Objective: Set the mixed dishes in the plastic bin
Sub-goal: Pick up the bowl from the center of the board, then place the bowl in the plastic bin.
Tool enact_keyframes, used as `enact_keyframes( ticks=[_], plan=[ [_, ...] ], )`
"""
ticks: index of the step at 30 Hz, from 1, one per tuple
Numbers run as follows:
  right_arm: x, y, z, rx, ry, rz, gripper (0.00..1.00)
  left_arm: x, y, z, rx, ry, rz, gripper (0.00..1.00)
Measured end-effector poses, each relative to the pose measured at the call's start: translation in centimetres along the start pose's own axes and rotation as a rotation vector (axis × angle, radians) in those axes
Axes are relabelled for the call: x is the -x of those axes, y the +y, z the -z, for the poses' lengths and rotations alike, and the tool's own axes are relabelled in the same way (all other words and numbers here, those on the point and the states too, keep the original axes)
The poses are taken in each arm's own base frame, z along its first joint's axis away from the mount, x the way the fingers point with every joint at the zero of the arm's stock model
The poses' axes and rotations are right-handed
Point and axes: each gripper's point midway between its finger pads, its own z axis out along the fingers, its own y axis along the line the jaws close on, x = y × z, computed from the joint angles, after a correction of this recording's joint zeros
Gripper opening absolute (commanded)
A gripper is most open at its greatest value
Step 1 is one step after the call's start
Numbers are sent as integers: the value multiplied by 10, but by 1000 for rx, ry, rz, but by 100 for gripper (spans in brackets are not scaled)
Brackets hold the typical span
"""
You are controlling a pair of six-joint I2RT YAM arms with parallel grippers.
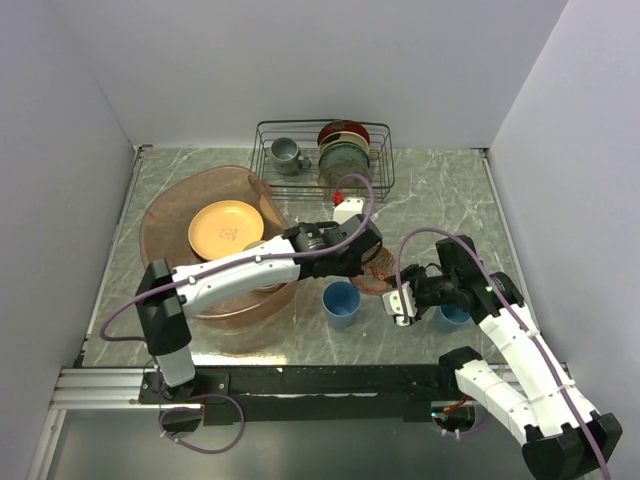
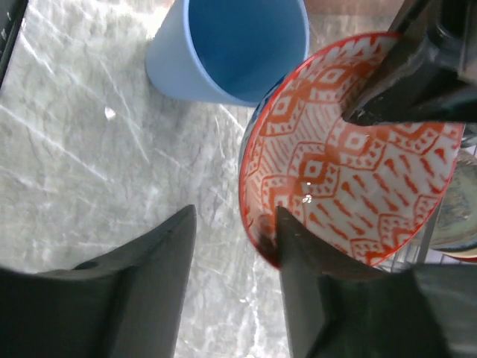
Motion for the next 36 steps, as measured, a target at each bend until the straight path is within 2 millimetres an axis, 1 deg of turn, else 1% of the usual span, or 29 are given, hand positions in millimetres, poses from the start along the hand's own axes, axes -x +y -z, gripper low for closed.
enact_keyframes(
  ticks=[2, 3, 10, 14, 17, 21, 25, 27, 29, 32, 36],
  plan=[
    [4, -2, 2, -5, -13, -18, 76, 3, 3, 5, -13, -15, -2, 1],
    [7, -2, 3, -9, -22, -28, 100, 4, 5, 7, -18, -22, -3, 1],
    [34, -11, 14, -37, -120, -85, 100, 14, 16, 19, -37, -60, -7, 1],
    [47, -19, 22, -78, -177, -182, 100, 13, 26, 23, -40, -71, -14, 1],
    [51, -28, 29, -121, -210, -261, 100, 12, 37, 31, -49, -90, -4, 1],
    [50, -37, 38, -179, -244, -353, 100, 15, 55, 46, -68, -132, 28, 1],
    [46, -50, 46, -245, -272, -420, 100, 23, 77, 64, -82, -189, 76, 1],
    [40, -53, 46, -266, -281, -474, 100, 27, 89, 71, -85, -215, 102, 1],
    [31, -56, 43, -289, -287, -566, 100, 31, 104, 77, -80, -241, 130, 1],
    [11, -63, 38, -351, -276, -721, 100, 37, 127, 82, -61, -277, 178, 1],
    [-22, -74, 42, -458, -239, -881, 100, 39, 158, 87, -21, -314, 230, 1]
  ],
)
